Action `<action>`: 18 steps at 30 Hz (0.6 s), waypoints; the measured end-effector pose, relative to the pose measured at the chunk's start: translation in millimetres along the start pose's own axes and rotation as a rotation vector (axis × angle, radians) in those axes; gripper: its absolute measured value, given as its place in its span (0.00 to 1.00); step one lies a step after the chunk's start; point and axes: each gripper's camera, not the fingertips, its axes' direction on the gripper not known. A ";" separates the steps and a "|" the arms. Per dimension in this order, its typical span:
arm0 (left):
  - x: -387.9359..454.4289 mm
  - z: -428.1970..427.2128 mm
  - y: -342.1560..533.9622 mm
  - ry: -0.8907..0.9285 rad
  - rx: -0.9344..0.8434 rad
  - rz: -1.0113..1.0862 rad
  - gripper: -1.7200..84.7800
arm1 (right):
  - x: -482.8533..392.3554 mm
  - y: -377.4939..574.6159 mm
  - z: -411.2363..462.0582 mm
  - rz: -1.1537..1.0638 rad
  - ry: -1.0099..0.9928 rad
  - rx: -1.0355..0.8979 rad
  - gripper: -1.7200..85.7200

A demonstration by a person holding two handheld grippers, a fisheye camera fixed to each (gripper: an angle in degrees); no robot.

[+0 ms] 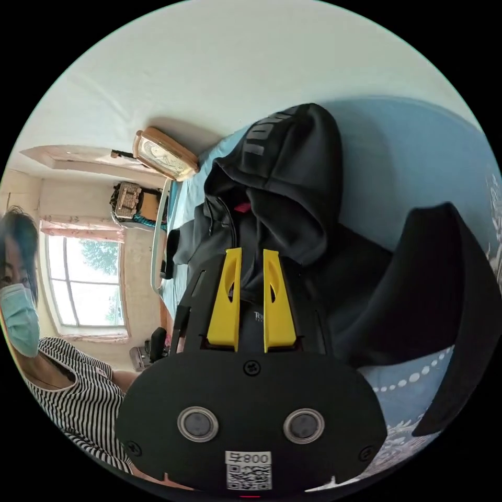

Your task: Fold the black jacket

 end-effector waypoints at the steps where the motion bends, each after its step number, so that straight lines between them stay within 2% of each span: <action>1: -3.5 5.2 2.8 0.026 -0.012 -0.021 0.12 | 14.9 15.3 -0.1 0.054 -0.028 -0.008 0.11; 7: -14.1 23.2 22.5 0.082 -0.085 -0.076 0.12 | 62.1 56.8 17.0 0.218 -0.169 -0.060 0.11; 15: -25.3 38.3 51.5 0.124 -0.152 -0.128 0.11 | 78.6 56.5 28.3 0.229 -0.284 -0.096 0.12; 18: -27.7 42.3 53.8 0.148 -0.150 -0.132 0.10 | 86.9 58.4 23.2 0.253 -0.339 -0.041 0.11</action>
